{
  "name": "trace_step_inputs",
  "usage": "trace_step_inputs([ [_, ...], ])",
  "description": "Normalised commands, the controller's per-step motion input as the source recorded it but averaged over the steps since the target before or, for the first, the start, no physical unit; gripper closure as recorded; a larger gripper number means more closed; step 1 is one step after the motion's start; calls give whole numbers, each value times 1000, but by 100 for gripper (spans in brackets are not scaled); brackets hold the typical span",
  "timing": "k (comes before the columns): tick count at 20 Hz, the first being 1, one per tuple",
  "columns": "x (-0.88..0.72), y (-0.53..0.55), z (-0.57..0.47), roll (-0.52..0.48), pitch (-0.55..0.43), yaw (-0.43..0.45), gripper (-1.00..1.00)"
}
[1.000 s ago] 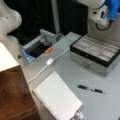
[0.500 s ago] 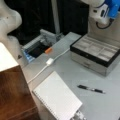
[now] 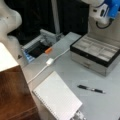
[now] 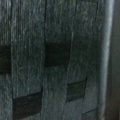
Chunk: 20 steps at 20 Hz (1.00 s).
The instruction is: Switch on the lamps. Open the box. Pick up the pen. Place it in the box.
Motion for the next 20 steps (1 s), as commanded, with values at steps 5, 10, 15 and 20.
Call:
trace_step_inputs([
  [5, 13, 190, 16, -115, -1, -133, -100],
  [10, 71, 282, -25, -130, -43, -145, -100],
  [15, 102, 294, 86, -86, -19, -114, -100],
  [20, 85, 172, 213, -80, 34, -83, -100],
])
